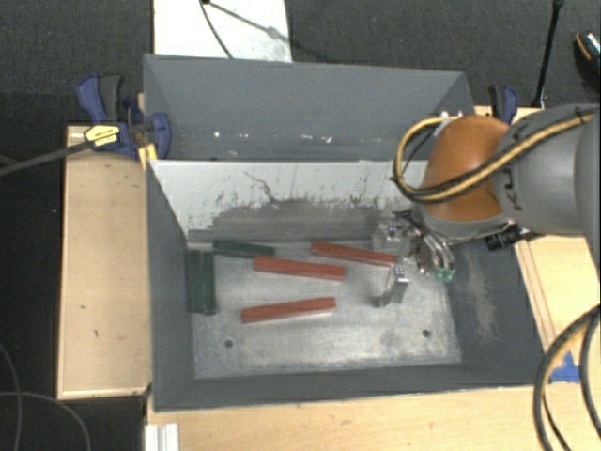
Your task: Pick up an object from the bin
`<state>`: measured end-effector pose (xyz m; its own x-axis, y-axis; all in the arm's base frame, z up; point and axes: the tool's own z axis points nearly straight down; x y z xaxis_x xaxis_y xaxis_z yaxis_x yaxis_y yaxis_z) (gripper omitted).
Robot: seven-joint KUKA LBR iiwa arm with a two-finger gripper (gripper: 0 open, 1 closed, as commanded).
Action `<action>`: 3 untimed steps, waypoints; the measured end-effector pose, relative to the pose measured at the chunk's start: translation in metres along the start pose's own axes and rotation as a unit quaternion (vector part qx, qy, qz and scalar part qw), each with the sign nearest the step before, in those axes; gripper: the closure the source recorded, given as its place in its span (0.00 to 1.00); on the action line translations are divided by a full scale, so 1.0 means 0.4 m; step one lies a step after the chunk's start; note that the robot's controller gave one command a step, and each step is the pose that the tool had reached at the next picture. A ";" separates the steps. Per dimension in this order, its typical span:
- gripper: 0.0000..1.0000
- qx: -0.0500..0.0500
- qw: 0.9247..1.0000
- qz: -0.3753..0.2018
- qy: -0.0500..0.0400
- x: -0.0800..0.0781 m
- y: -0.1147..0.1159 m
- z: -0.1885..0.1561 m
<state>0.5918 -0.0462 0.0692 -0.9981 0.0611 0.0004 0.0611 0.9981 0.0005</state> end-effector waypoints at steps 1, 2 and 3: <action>0.00 0.000 1.000 0.000 -0.001 -0.002 -0.001 -0.002; 1.00 0.000 1.000 -0.001 -0.001 -0.002 0.000 -0.003; 1.00 0.000 1.000 -0.002 -0.006 -0.008 0.000 -0.273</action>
Offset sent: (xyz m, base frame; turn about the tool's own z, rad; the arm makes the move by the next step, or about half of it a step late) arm 0.0000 0.0000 0.0000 0.0000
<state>0.5952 -0.0466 0.1784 -0.9983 0.0580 -0.0109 0.0580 0.9983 0.0002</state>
